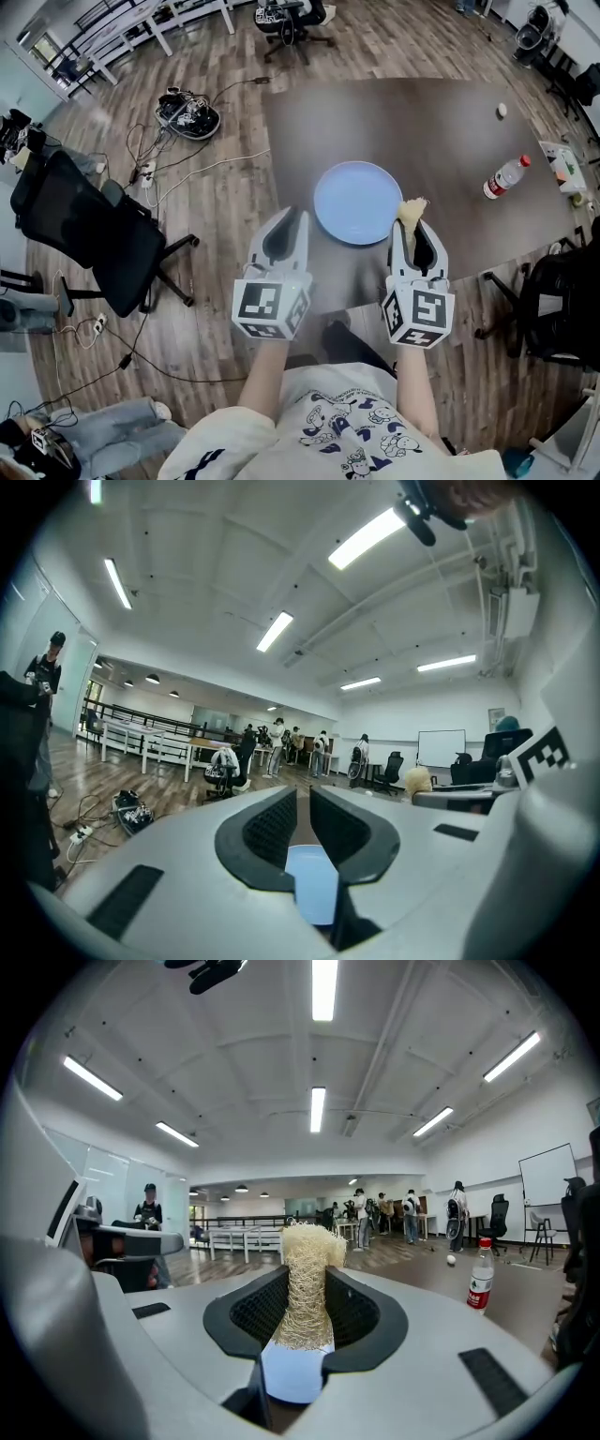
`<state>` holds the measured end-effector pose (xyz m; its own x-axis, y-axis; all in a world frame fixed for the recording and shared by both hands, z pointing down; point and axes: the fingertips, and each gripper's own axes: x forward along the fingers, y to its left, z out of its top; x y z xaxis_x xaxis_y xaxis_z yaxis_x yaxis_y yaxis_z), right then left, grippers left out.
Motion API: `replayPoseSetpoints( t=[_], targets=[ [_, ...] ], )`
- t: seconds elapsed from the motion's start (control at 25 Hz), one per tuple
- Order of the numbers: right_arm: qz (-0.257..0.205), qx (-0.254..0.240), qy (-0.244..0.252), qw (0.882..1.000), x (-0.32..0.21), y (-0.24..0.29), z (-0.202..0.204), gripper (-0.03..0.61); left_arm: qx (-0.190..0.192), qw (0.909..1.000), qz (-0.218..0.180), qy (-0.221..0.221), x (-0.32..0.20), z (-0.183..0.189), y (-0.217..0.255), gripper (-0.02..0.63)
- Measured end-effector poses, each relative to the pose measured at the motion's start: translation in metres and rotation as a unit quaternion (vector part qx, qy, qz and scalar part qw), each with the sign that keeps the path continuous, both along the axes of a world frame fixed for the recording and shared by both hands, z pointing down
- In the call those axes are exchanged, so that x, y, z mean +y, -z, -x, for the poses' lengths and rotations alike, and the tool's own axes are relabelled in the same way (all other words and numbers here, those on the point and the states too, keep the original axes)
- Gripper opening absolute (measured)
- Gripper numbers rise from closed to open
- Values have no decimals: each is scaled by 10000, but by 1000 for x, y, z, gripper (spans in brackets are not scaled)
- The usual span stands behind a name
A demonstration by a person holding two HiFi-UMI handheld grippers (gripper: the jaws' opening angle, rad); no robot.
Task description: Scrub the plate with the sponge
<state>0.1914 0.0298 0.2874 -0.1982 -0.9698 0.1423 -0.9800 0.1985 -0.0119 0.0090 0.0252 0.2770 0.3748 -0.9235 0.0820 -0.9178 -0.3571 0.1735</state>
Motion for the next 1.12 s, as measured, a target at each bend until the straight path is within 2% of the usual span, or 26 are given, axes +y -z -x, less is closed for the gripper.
replayPoseSetpoints(
  t=[0.32,0.56,0.92,1.12],
  targets=[
    [317,-53,206,9993,-36,-26,-3,120,-108,9992,380,81,-29,-9,-24,29],
    [620,-66,345,9975,-50,-43,6,120,119,9971,744,43,-44,-7,-43,29],
    [962,-1,192,9952,-77,-78,7,120,131,9913,1297,-170,-79,-4,-86,31],
    [1316,-10,97,9913,-86,-104,15,120,174,9842,1734,-300,-93,-2,-116,31]
  ],
)
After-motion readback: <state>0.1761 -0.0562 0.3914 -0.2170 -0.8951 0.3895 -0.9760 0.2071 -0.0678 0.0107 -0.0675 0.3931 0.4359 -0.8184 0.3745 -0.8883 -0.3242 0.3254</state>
